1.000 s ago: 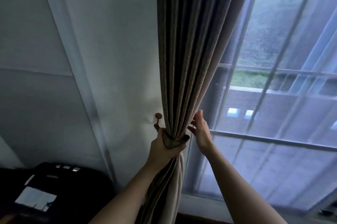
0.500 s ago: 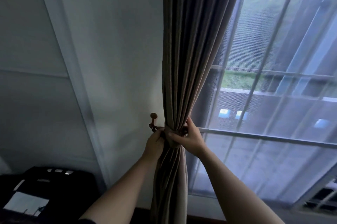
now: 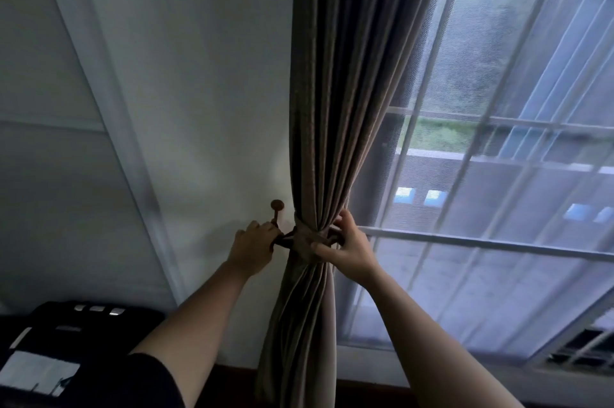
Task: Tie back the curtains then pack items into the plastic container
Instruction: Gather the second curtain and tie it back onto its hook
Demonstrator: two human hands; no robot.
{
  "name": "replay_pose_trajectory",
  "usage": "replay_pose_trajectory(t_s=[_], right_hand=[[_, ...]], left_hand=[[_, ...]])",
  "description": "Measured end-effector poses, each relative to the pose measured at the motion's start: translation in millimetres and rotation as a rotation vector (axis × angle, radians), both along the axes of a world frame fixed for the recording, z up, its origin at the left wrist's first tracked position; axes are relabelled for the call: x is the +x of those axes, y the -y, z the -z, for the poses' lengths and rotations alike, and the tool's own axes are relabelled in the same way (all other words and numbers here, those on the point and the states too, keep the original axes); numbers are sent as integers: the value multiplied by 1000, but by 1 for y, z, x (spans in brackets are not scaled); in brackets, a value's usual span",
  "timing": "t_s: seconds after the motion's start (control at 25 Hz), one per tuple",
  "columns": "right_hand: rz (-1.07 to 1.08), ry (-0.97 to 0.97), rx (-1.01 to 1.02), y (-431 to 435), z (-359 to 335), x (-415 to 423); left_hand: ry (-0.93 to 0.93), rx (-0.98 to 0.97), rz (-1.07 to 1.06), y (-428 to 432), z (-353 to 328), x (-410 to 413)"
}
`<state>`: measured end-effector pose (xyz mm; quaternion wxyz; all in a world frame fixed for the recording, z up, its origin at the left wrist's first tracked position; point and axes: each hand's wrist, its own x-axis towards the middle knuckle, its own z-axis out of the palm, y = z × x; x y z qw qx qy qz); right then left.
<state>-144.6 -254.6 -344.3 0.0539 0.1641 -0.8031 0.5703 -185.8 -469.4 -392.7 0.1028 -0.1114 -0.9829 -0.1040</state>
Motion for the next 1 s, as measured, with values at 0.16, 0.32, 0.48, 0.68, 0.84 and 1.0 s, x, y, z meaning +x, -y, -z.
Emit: replay_pose_trajectory(t_s=[0.16,0.32,0.48,0.68,0.84,1.0], right_hand=[[-80,110,65,-6,8,3],[-55,164,-33,-19,9,1],[115,71,-173,-32,-25,-4],[-102,161,-211,-36,-74,-3],[-35,124,69,-22,-66,1],[93,-26,235,-17,-66,1]], left_hand=[[38,33,88,5,-7,-3],[-84,423,69,5,-29,11],[-221,931,32,-21,-90,33],[202,994,67,-31,-121,38],[56,918,185,-37,-70,59],[-97,788,213,-34,-63,62]])
